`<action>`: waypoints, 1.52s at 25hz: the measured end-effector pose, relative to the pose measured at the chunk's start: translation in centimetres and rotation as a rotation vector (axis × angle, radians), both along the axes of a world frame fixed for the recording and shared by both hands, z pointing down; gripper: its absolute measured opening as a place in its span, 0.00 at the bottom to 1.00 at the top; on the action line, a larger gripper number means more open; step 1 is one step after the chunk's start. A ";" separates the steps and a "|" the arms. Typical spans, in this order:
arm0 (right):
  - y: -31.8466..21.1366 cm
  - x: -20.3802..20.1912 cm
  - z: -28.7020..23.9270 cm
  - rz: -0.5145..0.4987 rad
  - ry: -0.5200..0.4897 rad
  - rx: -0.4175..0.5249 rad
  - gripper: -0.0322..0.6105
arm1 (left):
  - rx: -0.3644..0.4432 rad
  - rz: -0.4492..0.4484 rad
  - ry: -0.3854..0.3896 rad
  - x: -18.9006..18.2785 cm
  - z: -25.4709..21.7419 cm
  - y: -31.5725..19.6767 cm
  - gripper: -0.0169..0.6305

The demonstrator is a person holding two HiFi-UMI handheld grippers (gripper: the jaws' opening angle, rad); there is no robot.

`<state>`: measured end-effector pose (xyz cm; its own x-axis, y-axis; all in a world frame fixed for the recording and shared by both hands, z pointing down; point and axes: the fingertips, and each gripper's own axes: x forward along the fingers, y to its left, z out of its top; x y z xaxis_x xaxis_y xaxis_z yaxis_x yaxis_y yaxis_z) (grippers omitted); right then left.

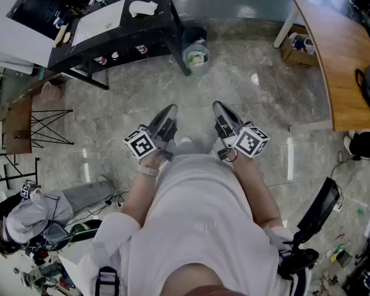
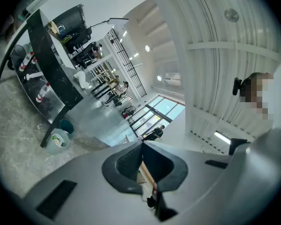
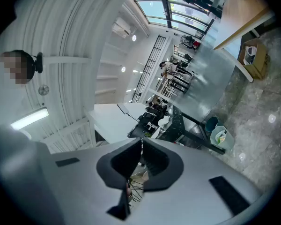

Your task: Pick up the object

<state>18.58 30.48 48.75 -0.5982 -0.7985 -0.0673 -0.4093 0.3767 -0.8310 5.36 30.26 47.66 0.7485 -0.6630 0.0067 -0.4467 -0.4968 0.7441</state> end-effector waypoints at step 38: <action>-30.9 -9.6 4.3 0.004 0.158 -0.182 0.08 | -0.080 -0.043 0.066 -12.4 5.4 -33.9 0.04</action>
<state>9.00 -0.45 53.03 -0.5863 -0.7915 0.1724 -0.5412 0.2243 -0.8104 -7.06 -3.67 53.08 0.7199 -0.6940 0.0127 -0.4150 -0.4157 0.8093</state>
